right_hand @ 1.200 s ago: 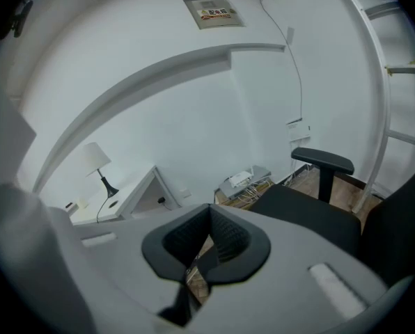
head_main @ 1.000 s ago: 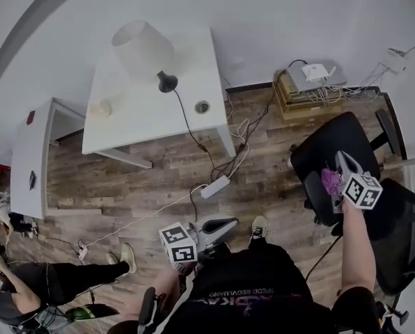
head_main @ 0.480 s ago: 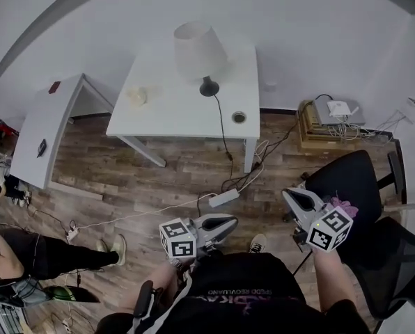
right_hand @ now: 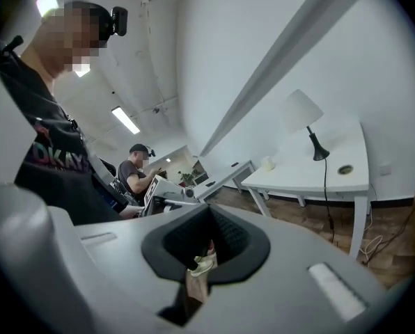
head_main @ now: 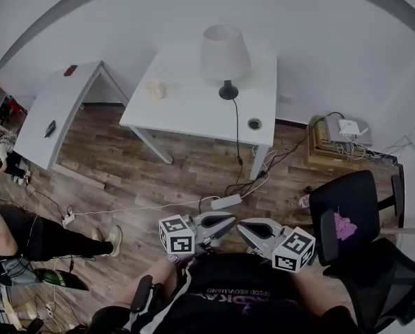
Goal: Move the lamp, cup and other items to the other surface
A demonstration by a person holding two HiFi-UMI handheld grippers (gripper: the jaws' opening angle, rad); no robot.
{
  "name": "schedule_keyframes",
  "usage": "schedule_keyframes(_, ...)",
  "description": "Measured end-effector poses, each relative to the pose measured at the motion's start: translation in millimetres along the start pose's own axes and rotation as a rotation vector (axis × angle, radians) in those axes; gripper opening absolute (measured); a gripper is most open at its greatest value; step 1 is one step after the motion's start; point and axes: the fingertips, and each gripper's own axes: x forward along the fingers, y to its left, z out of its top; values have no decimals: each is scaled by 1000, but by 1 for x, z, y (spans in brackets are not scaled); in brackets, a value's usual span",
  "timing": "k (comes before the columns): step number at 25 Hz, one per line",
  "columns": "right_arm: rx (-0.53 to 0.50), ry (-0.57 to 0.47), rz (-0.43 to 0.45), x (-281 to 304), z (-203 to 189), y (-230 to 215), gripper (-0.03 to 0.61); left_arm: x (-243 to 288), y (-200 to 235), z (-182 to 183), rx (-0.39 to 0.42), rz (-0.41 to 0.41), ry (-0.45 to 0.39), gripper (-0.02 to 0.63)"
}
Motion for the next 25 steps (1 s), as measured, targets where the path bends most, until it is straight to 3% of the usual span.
schedule_keyframes(25,44,-23,-13,-26,0,-4,2,8,-11,-13,-22,-10,-12,-5)
